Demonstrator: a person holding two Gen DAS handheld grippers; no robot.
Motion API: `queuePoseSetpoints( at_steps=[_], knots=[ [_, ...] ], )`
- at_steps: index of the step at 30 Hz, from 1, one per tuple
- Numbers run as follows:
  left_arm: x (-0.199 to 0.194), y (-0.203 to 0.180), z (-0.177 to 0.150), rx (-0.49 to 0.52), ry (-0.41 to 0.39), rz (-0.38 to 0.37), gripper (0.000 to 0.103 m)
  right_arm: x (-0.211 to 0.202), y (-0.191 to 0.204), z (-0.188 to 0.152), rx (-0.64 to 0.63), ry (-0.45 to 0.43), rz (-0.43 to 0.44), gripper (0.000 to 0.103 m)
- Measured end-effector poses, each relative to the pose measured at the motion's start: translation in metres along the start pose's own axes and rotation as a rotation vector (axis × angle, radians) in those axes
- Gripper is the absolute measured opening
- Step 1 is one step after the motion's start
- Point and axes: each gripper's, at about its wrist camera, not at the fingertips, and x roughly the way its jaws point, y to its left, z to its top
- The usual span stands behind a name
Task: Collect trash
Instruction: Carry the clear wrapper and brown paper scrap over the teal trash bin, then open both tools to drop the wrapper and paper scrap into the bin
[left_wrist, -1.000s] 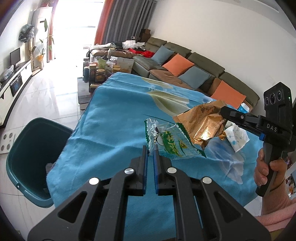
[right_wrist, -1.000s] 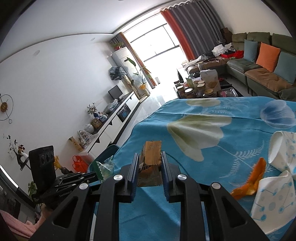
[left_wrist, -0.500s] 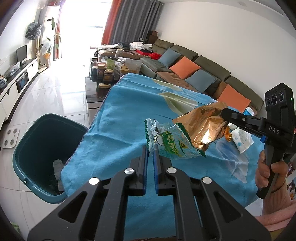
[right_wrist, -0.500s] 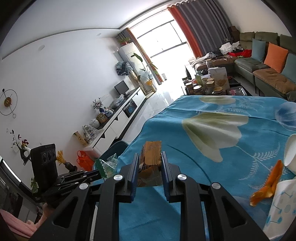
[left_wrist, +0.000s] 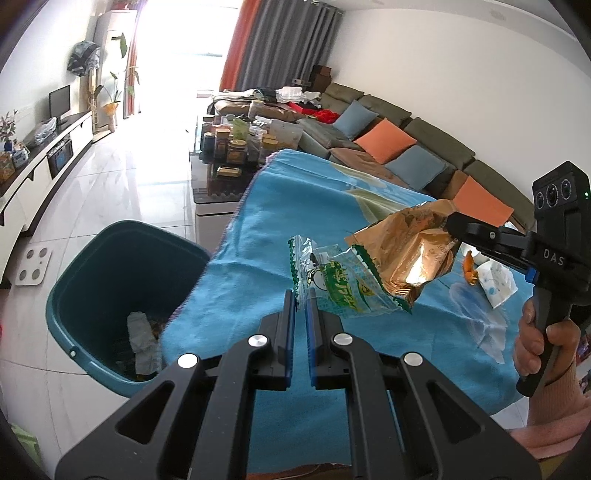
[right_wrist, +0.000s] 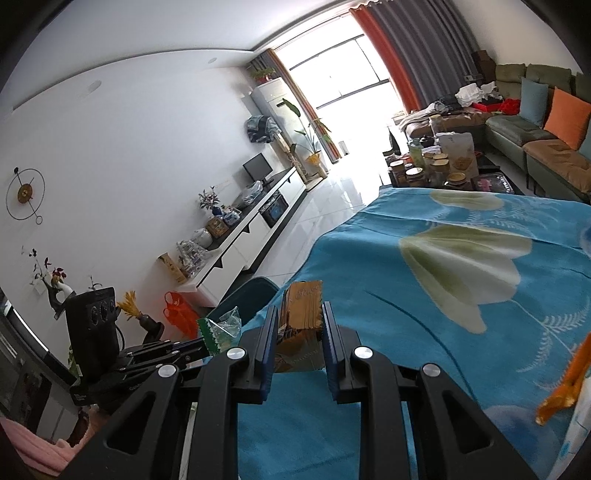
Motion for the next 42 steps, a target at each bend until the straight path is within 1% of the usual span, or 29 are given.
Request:
queuePoseSetpoints(
  at_steps=[18,28,40,42],
  knots=[
    [-0.019,0.037,-0.001,-0.049,-0.031,0.086,0.006,0.039,0.025,0.01,-0.052,0.047,0.064,0.021],
    [-0.03,0.061,-0.003,-0.085,-0.044,0.147,0.006,0.064,0.044,0.013,-0.087,0.079,0.093,0.021],
    [-0.039,0.092,-0.011,-0.135,-0.043,0.219,0.006,0.101,0.065,0.015,-0.115,0.132,0.106,0.021],
    [-0.037,0.1,-0.008,-0.144,-0.04,0.231,0.006,0.107,0.067,0.016,-0.117,0.138,0.102,0.021]
  ],
)
